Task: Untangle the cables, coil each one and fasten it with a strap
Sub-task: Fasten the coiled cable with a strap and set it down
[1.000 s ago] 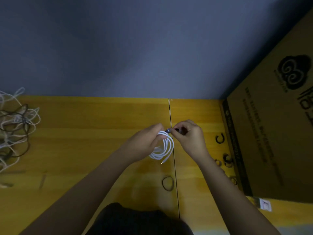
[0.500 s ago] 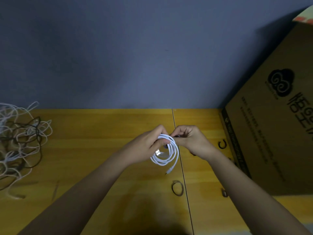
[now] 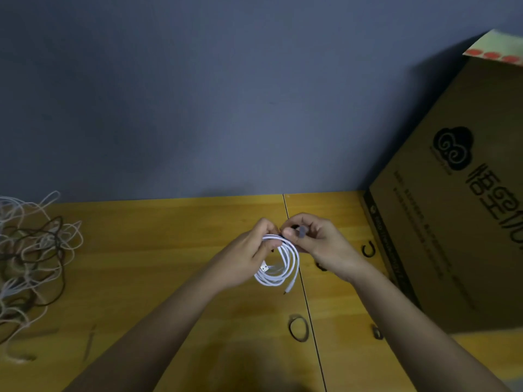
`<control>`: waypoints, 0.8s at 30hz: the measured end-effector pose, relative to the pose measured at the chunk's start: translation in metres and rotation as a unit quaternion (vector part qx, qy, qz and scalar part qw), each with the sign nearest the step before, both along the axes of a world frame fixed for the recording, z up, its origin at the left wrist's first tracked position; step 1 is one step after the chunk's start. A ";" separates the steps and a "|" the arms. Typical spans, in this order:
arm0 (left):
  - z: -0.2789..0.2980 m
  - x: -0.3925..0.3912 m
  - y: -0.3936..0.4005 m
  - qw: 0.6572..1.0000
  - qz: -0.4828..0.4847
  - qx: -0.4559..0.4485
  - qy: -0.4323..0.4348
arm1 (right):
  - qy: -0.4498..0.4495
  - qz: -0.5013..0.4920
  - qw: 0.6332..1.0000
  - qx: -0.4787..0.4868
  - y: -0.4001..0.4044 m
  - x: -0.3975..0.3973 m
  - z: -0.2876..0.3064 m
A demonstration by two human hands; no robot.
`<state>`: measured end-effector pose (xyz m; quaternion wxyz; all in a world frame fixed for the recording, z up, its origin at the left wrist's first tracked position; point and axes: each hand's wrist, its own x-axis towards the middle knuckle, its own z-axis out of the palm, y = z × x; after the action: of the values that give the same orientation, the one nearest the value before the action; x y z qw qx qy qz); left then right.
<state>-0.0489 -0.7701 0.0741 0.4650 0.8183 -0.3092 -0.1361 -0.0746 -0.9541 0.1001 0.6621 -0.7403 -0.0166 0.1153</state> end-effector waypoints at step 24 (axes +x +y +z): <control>0.022 -0.008 -0.009 0.982 -0.068 0.140 -0.103 | 0.050 -0.017 0.997 0.050 -0.017 0.000 0.007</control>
<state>-0.0567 -0.7787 0.0958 0.3015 0.8618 -0.3886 -0.1240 -0.0750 -0.9713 0.1068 0.7004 -0.6996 0.0230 0.1398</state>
